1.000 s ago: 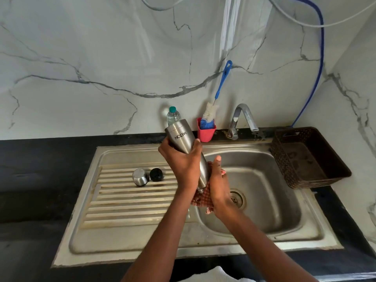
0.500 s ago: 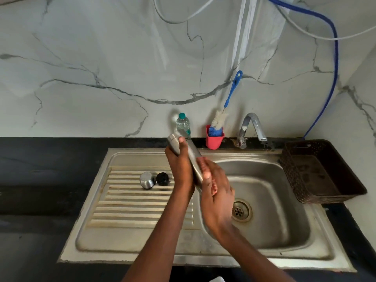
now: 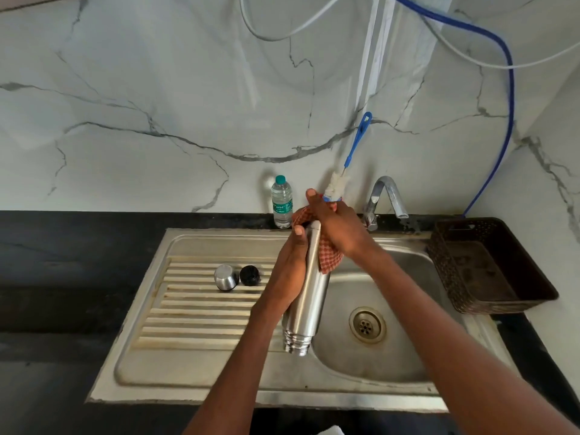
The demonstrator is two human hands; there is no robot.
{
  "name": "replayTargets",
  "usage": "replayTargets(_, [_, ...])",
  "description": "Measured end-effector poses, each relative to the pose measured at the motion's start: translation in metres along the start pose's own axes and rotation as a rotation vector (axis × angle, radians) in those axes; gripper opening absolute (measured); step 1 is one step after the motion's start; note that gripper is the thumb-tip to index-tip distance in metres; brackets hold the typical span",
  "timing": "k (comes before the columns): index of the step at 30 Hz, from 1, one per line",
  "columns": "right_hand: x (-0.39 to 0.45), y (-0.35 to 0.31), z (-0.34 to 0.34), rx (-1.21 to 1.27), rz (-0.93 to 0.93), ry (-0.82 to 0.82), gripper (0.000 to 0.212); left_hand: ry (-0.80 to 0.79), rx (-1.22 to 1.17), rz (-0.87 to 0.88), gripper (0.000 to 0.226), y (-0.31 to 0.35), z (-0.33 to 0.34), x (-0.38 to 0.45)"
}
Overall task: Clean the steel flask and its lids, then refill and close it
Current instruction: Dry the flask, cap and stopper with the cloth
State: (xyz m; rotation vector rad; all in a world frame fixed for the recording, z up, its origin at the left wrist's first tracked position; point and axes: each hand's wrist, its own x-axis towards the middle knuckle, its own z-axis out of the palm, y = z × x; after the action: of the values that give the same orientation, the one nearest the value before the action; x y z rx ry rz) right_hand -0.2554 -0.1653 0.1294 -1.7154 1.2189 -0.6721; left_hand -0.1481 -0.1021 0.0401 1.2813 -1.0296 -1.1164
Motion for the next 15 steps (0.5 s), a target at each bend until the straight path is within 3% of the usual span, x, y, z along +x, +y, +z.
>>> replayTargets(4, [-0.001, 0.012, -0.008, 0.375, 0.183, -0.133, 0.048, 0.009, 0.024, -0.039, 0.07, -0.008, -0.008, -0.002])
replayTargets(11, [-0.007, 0.064, 0.012, 0.451, 0.339, 0.127, 0.068, -0.006, -0.025, -0.145, 0.073, -0.015, -0.023, -0.013])
replayTargets(13, [-0.016, 0.08, 0.013, 0.585, 0.412, 0.152, 0.078, 0.037, -0.104, -0.142, 0.076, -0.011, -0.033, -0.014])
replayTargets(15, [-0.03, 0.09, 0.016, 0.821, 0.484, 0.069, 0.083, 0.143, -0.272, -0.214, 0.086, -0.006, -0.041, -0.011])
